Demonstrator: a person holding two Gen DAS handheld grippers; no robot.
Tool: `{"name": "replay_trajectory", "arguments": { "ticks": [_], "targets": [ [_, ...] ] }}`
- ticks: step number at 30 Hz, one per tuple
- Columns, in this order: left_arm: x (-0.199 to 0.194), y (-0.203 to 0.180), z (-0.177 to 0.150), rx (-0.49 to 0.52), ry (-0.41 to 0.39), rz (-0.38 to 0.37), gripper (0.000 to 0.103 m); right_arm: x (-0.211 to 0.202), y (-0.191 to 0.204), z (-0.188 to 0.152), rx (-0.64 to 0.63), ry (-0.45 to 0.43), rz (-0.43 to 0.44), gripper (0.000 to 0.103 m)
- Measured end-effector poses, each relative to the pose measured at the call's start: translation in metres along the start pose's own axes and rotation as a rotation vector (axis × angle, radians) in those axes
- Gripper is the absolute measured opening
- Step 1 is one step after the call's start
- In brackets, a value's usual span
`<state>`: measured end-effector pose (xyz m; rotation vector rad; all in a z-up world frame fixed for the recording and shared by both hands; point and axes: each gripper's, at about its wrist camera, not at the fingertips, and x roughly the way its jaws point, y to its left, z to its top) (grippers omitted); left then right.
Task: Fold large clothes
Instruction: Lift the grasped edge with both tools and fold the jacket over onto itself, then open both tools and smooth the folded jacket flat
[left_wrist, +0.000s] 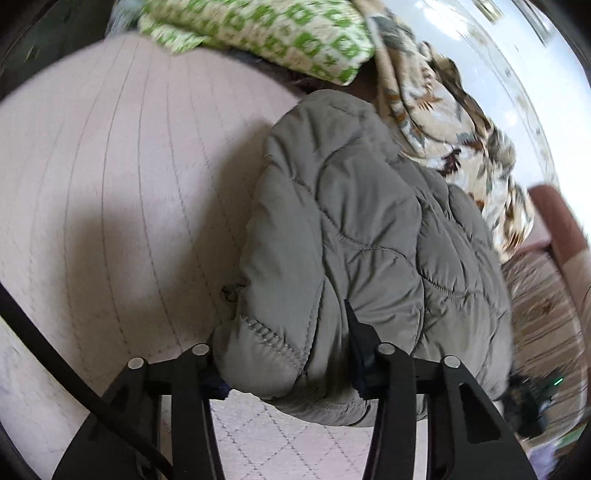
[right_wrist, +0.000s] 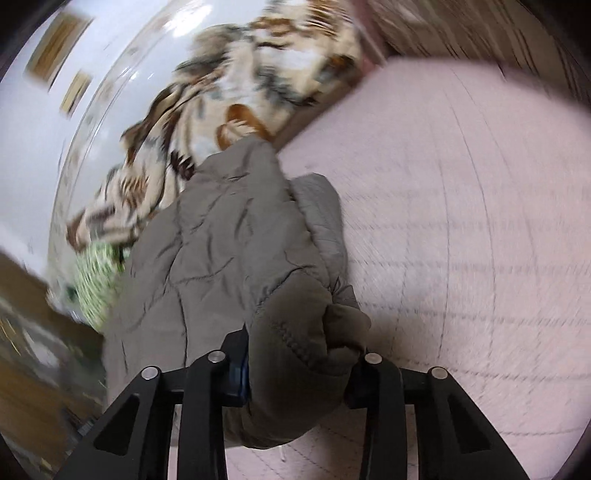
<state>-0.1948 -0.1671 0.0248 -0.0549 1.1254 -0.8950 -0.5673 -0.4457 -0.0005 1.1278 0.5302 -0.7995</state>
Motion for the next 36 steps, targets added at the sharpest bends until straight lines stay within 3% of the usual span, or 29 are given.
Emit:
{"name": "replay_trajectory", "arguments": {
  "ticks": [9, 16, 23, 29, 33, 36],
  "targets": [
    [-0.023, -0.032, 0.000, 0.186, -0.092, 0.102, 0.037, -0.026, 0.055, -0.007, -0.348, -0.094, -0.127, 0.031],
    [-0.056, -0.043, -0.006, 0.227, -0.146, 0.085, 0.036, -0.057, 0.081, -0.018, -0.504, -0.163, -0.148, 0.030],
    [-0.096, -0.045, -0.019, 0.216, -0.185, 0.029, 0.036, -0.096, 0.092, -0.029, -0.555, -0.205, -0.124, 0.029],
    [-0.117, -0.032, -0.061, 0.204, -0.171, 0.027, 0.036, -0.128, 0.081, -0.056, -0.551, -0.188, -0.092, 0.029],
    [-0.113, -0.023, -0.084, 0.208, -0.133, 0.062, 0.039, -0.133, 0.064, -0.073, -0.541, -0.144, -0.111, 0.030],
    [-0.100, -0.015, -0.089, 0.189, -0.087, 0.099, 0.046, -0.117, 0.048, -0.076, -0.497, -0.060, -0.138, 0.031]
  ]
}}
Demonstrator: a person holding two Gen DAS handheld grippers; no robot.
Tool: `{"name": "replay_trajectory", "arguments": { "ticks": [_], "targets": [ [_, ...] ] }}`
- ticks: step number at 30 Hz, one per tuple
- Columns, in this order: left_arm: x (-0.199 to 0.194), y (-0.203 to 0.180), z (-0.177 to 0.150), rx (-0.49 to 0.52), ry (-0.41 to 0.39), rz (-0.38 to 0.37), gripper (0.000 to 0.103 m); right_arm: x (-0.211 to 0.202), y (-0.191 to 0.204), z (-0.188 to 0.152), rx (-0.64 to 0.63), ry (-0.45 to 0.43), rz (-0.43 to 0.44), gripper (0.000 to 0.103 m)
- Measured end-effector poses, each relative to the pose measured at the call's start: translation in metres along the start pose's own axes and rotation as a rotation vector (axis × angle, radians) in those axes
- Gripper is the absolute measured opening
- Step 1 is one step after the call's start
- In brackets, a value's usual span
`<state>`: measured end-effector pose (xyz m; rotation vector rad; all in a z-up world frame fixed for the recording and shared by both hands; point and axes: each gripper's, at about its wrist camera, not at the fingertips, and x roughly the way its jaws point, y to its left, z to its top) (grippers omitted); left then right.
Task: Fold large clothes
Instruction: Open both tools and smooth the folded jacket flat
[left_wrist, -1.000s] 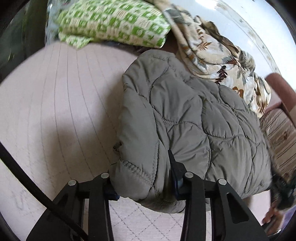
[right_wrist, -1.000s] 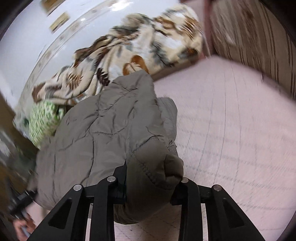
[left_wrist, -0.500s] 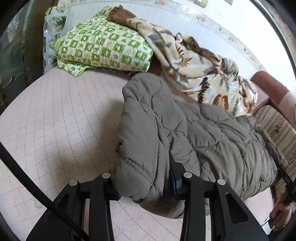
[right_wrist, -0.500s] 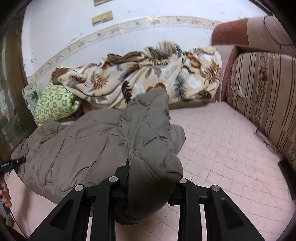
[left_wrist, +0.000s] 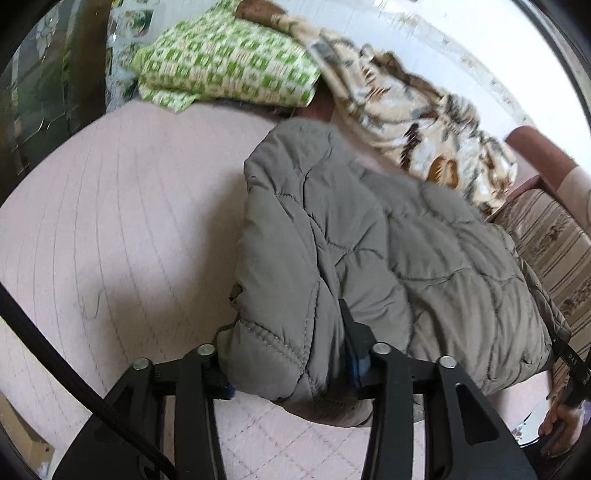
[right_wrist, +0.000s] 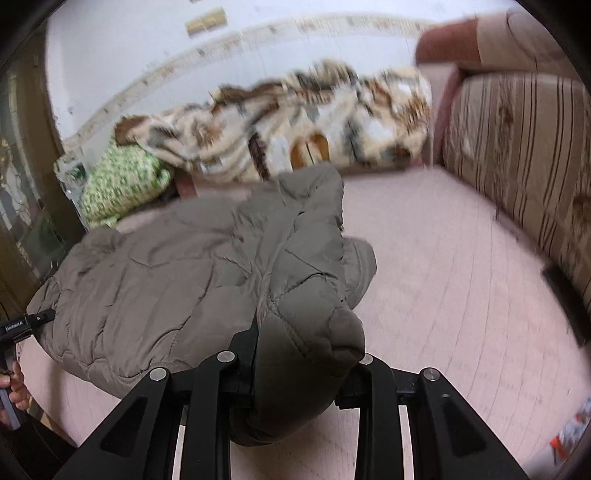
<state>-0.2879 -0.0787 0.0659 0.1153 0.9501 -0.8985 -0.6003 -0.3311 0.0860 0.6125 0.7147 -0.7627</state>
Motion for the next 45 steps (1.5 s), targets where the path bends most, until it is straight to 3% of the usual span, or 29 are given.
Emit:
{"name": "replay_trajectory", "arguments": {
  "ticks": [4, 7, 8, 11, 16, 20, 22, 27, 30, 34, 38, 45],
  "targets": [
    [0.007, 0.016, -0.001, -0.071, 0.036, 0.016, 0.062, 0.021, -0.022, -0.005, 0.111, 0.108, 0.019, 0.042],
    [-0.002, 0.029, 0.000, -0.120, -0.005, 0.063, 0.064, 0.023, -0.047, -0.007, 0.256, 0.155, 0.078, 0.057],
    [-0.007, 0.034, 0.000, -0.143, -0.030, 0.080, 0.064, 0.022, -0.054, -0.009, 0.305, 0.162, 0.096, 0.063],
    [-0.023, 0.037, 0.000, -0.141, -0.119, 0.192, 0.064, 0.017, -0.079, -0.017, 0.476, 0.170, 0.161, 0.064],
    [-0.050, 0.011, 0.004, -0.036, -0.300, 0.289, 0.064, -0.012, -0.082, -0.019, 0.512, 0.079, 0.074, 0.068],
    [-0.053, -0.030, -0.001, 0.125, -0.363, 0.276, 0.064, -0.045, -0.070, -0.005, 0.382, -0.080, -0.110, 0.068],
    [-0.046, -0.052, -0.006, 0.200, -0.356, 0.257, 0.064, -0.048, -0.052, 0.001, 0.281, -0.114, -0.070, 0.068],
    [-0.023, -0.111, -0.025, 0.353, -0.303, 0.196, 0.065, -0.020, 0.025, -0.003, -0.012, -0.071, -0.015, 0.068],
    [0.003, -0.126, -0.035, 0.390, -0.236, 0.205, 0.069, -0.007, 0.058, -0.008, -0.133, -0.084, -0.051, 0.068],
    [0.030, -0.124, -0.042, 0.398, -0.181, 0.248, 0.074, 0.023, 0.073, -0.019, -0.187, -0.018, -0.086, 0.071],
    [0.041, -0.121, -0.043, 0.385, -0.142, 0.246, 0.077, 0.054, 0.062, -0.027, -0.157, 0.097, -0.076, 0.076],
    [0.053, -0.125, -0.044, 0.386, -0.147, 0.278, 0.078, 0.066, 0.059, -0.028, -0.156, 0.128, -0.069, 0.077]
  ]
}}
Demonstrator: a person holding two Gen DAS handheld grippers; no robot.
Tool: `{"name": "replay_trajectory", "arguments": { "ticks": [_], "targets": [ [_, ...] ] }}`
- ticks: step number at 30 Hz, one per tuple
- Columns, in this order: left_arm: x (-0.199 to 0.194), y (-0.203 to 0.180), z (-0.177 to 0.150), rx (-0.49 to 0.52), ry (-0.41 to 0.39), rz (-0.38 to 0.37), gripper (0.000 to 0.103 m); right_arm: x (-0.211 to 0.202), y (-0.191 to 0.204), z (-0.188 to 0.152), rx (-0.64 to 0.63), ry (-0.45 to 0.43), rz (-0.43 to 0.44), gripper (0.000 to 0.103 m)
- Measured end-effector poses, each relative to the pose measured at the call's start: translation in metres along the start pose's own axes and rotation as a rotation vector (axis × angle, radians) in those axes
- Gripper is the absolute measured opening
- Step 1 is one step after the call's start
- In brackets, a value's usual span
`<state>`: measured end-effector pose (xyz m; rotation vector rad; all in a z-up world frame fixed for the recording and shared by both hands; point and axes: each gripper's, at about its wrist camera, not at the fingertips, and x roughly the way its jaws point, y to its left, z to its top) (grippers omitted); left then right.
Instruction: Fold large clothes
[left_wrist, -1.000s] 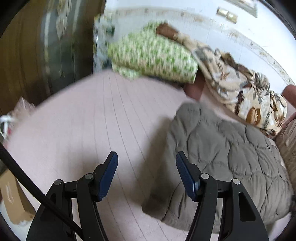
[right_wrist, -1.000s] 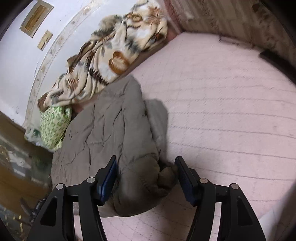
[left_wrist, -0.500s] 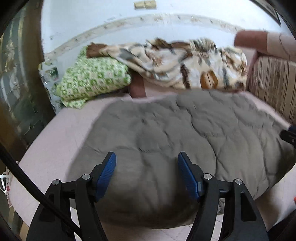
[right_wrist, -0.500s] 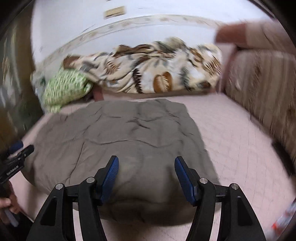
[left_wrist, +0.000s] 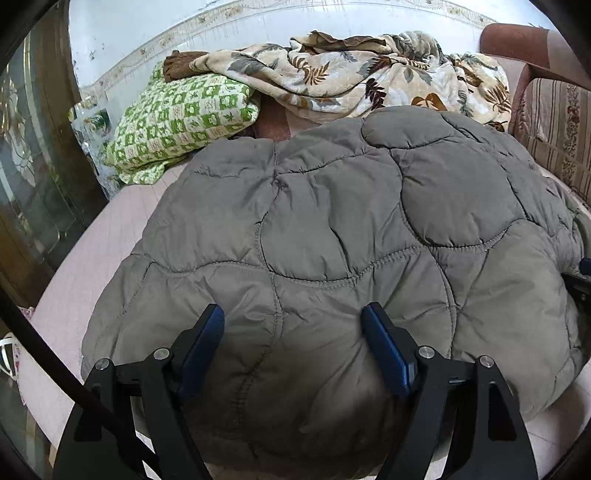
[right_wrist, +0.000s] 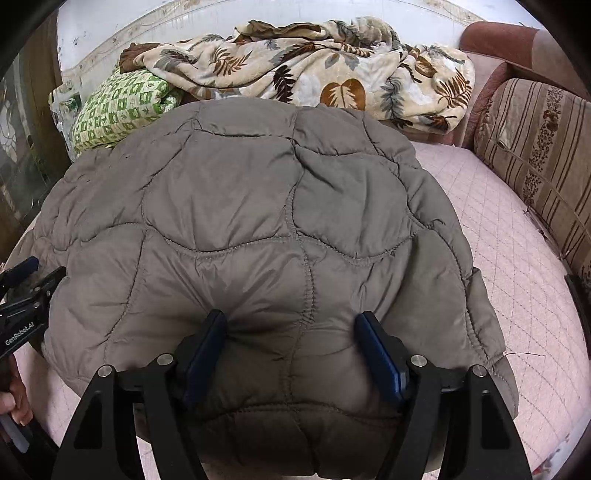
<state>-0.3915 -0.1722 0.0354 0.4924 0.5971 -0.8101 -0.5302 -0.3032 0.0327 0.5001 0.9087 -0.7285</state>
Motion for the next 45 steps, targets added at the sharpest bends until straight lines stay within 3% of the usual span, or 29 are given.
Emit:
{"name": "replay_trajectory", "arguments": {
  "ticks": [6, 14, 22, 33, 37, 45],
  "targets": [
    [-0.009, 0.001, -0.002, -0.035, -0.033, 0.021, 0.078, -0.014, 0.004, -0.002, -0.001, -0.055, -0.017, 0.077],
    [-0.032, 0.005, -0.007, -0.067, -0.061, -0.001, 0.078, -0.068, 0.019, -0.012, -0.056, -0.237, -0.073, 0.077],
    [-0.046, 0.003, -0.017, -0.079, -0.069, -0.023, 0.078, -0.082, 0.045, -0.034, -0.055, -0.232, 0.000, 0.078],
    [-0.053, 0.005, -0.028, -0.086, -0.072, -0.035, 0.081, -0.089, 0.066, -0.052, -0.112, -0.247, 0.012, 0.080],
    [-0.072, 0.015, -0.043, -0.130, -0.047, -0.080, 0.085, -0.100, 0.066, -0.060, -0.106, -0.283, -0.002, 0.081],
    [-0.115, 0.022, -0.064, -0.128, -0.096, -0.065, 0.094, -0.136, 0.068, -0.088, -0.088, -0.398, -0.029, 0.091]
  ]
}}
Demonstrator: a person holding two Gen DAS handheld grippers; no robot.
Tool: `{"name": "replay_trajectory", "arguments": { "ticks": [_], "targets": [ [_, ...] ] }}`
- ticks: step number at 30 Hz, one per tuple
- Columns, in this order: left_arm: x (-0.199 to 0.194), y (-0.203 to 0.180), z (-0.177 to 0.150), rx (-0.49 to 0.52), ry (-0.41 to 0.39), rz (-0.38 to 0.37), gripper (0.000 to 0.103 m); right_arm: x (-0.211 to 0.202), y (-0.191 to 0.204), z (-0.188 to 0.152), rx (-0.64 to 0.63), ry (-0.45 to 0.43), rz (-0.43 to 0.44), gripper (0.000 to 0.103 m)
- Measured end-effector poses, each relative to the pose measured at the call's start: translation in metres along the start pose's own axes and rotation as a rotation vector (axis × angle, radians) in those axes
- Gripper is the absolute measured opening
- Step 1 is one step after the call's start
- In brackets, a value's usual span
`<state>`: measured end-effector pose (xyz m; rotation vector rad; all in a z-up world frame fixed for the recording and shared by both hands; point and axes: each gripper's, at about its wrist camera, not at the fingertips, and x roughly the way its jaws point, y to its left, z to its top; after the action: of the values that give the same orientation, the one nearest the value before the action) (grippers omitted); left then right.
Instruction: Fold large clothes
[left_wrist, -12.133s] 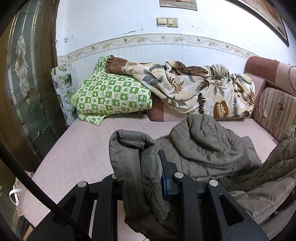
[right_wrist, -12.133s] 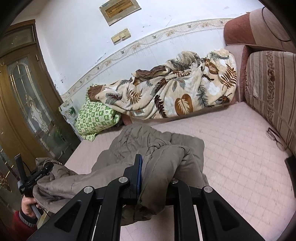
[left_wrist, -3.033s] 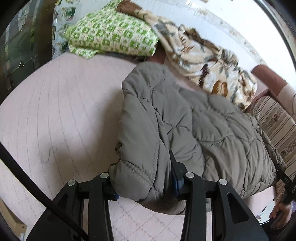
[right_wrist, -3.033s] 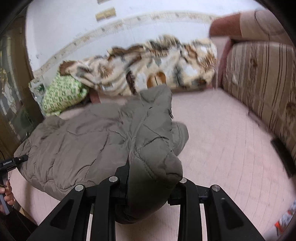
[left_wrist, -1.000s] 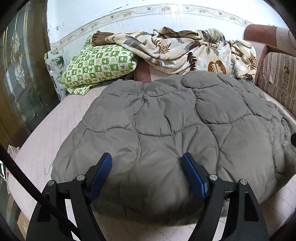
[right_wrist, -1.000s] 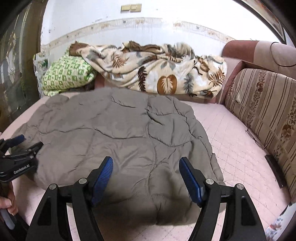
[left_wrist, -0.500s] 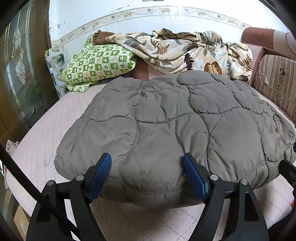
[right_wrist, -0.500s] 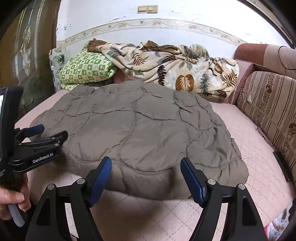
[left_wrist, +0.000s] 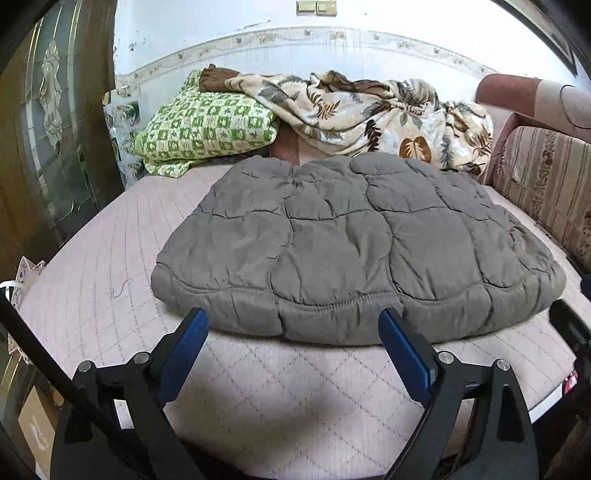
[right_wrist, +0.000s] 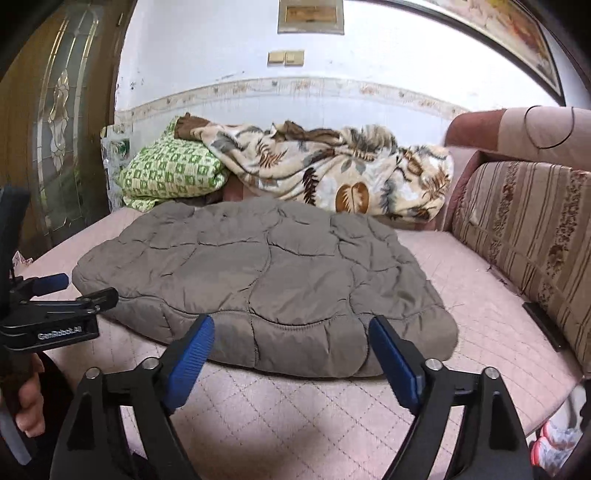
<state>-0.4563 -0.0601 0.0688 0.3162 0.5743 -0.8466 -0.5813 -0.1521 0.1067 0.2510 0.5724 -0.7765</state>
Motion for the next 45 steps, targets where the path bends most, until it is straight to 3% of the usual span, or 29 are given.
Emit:
{"name": "replay_trajectory", "arguments": {
  "ticks": [5, 10, 14, 26, 45],
  "targets": [
    [-0.004, -0.004, 0.004, 0.020, -0.015, -0.002, 0.094, 0.008, 0.003, -0.007, -0.006, 0.032, 0.009, 0.091],
    [0.005, -0.012, 0.013, 0.072, 0.035, 0.065, 0.094, 0.012, 0.002, -0.010, -0.003, 0.030, -0.003, 0.091],
    [0.009, -0.018, 0.009, 0.113, 0.032, 0.165, 0.094, 0.017, 0.000, -0.012, 0.003, 0.044, -0.002, 0.091],
    [0.015, -0.027, 0.007, 0.156, 0.053, 0.135, 0.094, 0.023, 0.000, -0.013, 0.006, 0.064, 0.003, 0.091],
    [0.017, -0.021, 0.005, 0.126, 0.075, 0.125, 0.094, 0.025, 0.000, -0.016, -0.006, 0.072, -0.004, 0.091]
  ]
}}
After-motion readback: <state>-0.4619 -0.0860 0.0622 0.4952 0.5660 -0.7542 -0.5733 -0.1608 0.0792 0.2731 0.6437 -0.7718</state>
